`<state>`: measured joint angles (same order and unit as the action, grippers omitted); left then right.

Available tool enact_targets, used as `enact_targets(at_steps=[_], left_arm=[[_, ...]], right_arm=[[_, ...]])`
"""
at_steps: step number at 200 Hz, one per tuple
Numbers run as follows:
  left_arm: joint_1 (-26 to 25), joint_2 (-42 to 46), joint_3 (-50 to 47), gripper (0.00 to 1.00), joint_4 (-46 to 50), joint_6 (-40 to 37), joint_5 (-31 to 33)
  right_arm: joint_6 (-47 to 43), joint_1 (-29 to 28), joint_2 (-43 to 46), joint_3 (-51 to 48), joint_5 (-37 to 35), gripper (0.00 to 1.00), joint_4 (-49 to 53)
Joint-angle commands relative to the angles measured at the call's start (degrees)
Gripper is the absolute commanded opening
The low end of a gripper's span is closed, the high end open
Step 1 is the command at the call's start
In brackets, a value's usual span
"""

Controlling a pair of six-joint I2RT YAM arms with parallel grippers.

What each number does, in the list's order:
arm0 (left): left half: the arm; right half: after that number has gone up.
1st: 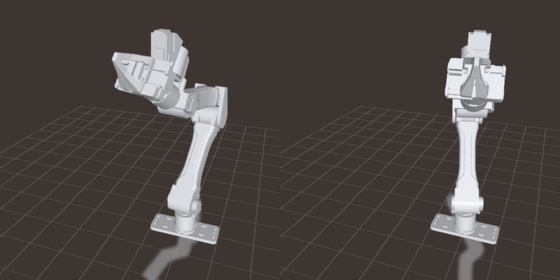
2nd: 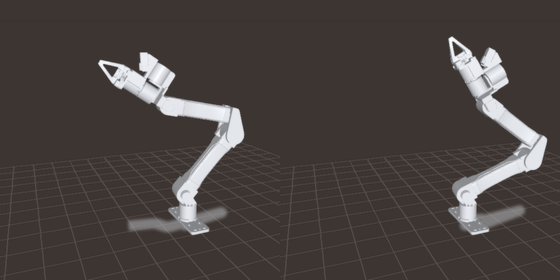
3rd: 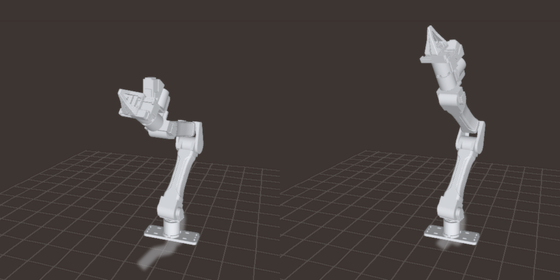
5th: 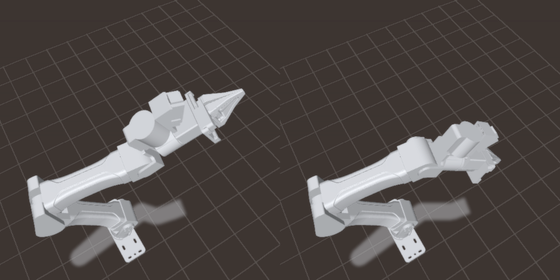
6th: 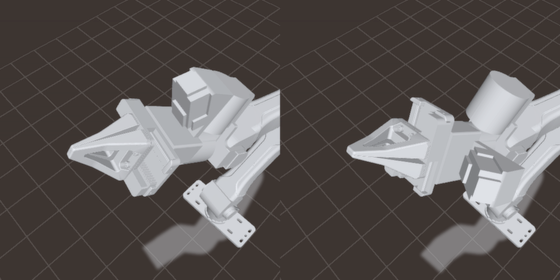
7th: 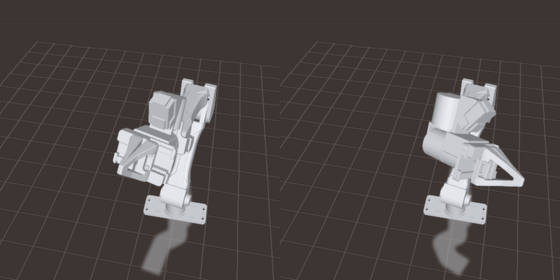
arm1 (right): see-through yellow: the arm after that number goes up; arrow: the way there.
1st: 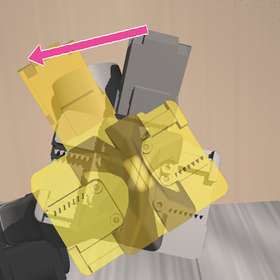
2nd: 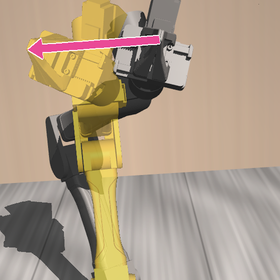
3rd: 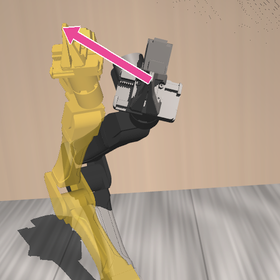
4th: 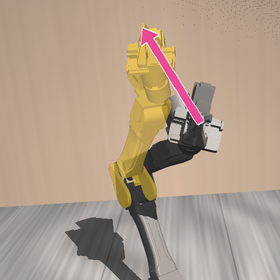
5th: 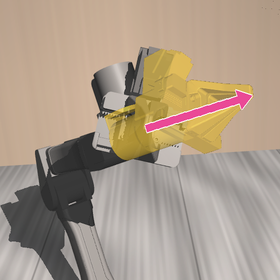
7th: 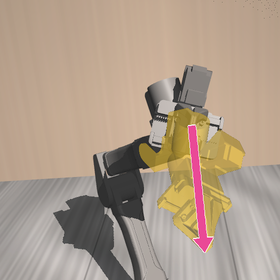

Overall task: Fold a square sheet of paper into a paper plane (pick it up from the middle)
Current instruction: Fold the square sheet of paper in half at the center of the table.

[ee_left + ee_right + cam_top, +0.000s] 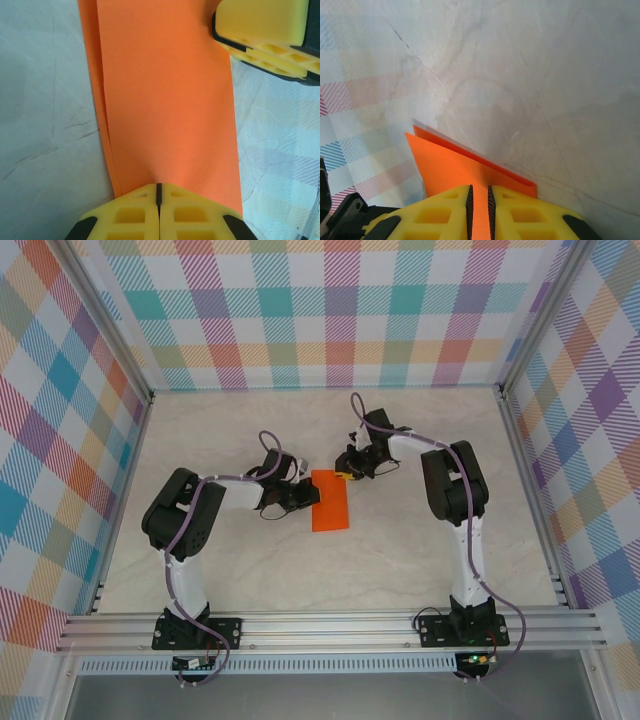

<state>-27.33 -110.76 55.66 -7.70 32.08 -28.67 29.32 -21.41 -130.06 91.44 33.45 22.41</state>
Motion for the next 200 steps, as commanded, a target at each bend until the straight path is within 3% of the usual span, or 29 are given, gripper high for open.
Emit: enact_targets(at_steps=[1,64,114,168,200], left_arm=[[-0.5,-5.7,-4.3,0.05,10.2,-1.8,7.7],[-0.5,-5.4,-4.7,0.05,10.2,-1.7,8.0],[-0.5,-5.3,-4.6,0.06,10.2,-1.8,7.9],[-0.5,-5.2,-4.8,0.05,10.3,-1.7,8.2],[-0.5,-5.3,-4.7,0.05,10.2,-1.5,8.2]], right_arm=[[-0.6,0.3,-4.2,0.3,-3.1,0.19,-0.4],[-0.5,0.3,0.0,1.5,-2.7,0.19,0.3],[0.0,0.4,-2.1,1.0,-1.6,0.19,-0.1],[0.1,0.3,5.2,-2.5,-0.6,0.17,-2.2],[0.2,0.3,3.5,-2.0,-1.5,0.16,-1.9]])
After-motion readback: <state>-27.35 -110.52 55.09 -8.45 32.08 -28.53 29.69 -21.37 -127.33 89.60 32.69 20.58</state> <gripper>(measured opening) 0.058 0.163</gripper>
